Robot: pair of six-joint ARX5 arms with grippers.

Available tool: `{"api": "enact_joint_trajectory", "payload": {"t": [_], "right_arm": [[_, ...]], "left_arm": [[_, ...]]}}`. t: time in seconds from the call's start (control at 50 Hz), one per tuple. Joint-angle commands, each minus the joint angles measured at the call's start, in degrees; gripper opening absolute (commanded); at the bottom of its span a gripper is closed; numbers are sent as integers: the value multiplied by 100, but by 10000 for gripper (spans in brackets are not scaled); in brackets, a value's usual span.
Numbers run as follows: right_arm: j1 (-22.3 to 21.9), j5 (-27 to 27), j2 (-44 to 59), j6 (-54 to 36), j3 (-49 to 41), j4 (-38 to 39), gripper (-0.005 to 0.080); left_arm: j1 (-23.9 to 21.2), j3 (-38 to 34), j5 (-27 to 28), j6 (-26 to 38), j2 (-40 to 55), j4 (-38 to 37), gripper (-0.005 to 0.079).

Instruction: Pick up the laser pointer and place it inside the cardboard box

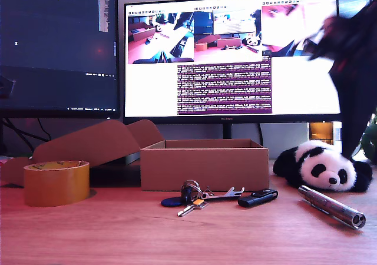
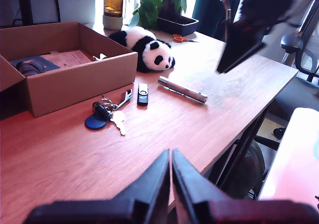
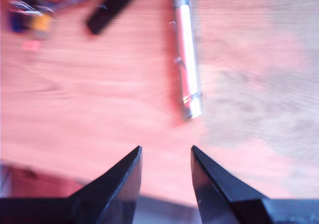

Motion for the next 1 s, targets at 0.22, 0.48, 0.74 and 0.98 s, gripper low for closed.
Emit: {"api": "enact_joint_trajectory", "payload": {"t": [0.22,0.48,0.74,0.98], "right_arm": [[20,437,988,-518,361,319,277],[13,444,1591,-881,588,538,277],[11,568,1980,-1049,588,542,277],[9,568,1989,-1235,588,490,216]], "left_arm": [[-4,-52,-35,87,22,-177,-19],[-4,-52,-136,127,22,-210,-19],[-4,-52,-184,127,22,-208,-19],[-4,-52,-251,127,22,-208,-19]]}}
